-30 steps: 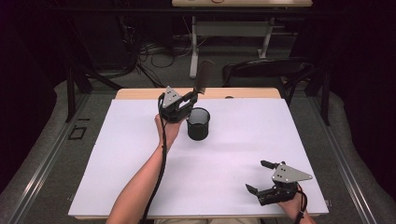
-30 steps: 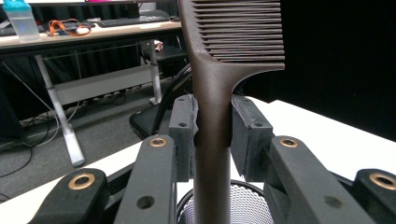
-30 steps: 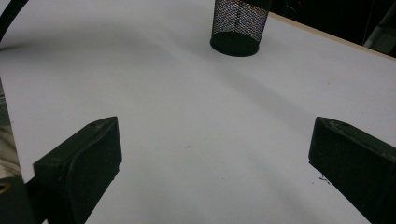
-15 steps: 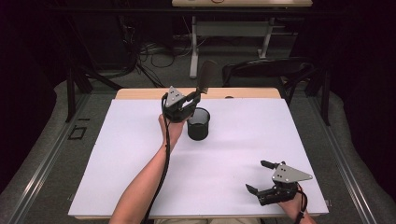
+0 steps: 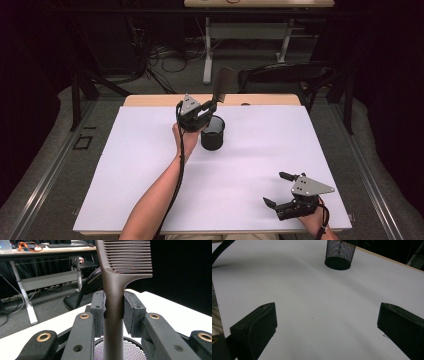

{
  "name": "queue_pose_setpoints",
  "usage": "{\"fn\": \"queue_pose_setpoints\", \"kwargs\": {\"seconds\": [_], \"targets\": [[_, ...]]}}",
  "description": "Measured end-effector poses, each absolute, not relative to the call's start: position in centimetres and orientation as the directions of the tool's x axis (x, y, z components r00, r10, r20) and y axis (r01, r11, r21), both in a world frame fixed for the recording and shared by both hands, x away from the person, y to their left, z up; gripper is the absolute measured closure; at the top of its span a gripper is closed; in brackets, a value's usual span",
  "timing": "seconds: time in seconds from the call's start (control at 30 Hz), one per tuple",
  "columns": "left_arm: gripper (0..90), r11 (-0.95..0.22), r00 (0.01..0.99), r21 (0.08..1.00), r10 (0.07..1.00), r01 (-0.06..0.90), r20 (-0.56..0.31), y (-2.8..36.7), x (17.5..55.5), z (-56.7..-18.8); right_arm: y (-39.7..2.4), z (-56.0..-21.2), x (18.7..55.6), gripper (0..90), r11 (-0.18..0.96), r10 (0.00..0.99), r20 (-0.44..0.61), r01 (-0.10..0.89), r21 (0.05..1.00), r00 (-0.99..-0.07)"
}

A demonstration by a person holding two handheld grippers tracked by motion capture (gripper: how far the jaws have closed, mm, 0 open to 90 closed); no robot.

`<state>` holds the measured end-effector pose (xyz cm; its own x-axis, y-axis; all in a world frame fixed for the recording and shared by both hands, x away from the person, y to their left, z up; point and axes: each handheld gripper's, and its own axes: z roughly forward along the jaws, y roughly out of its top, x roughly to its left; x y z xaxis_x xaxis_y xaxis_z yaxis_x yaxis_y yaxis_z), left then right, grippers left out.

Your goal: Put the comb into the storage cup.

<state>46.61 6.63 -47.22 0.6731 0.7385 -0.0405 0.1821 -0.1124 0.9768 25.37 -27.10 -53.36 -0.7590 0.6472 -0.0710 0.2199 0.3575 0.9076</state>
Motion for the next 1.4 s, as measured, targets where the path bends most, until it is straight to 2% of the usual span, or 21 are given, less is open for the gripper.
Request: {"fn": "queue_pose_setpoints", "kwargs": {"seconds": [0.6,1.4], "targets": [[71.7,-0.111,0.671,0.968,0.738,0.226,-0.072,6.5,46.9,-48.6,-27.1,-53.3,25.3,2.3,0.357,0.646,-0.070,0.220,0.908,-0.760],[71.6,-0.142,0.668,0.956,0.741,0.257,-0.070,6.6,46.7,-49.8,-27.1,-53.4,25.4,2.4,0.360,0.646,-0.069,0.223,0.906,-0.760]]}}
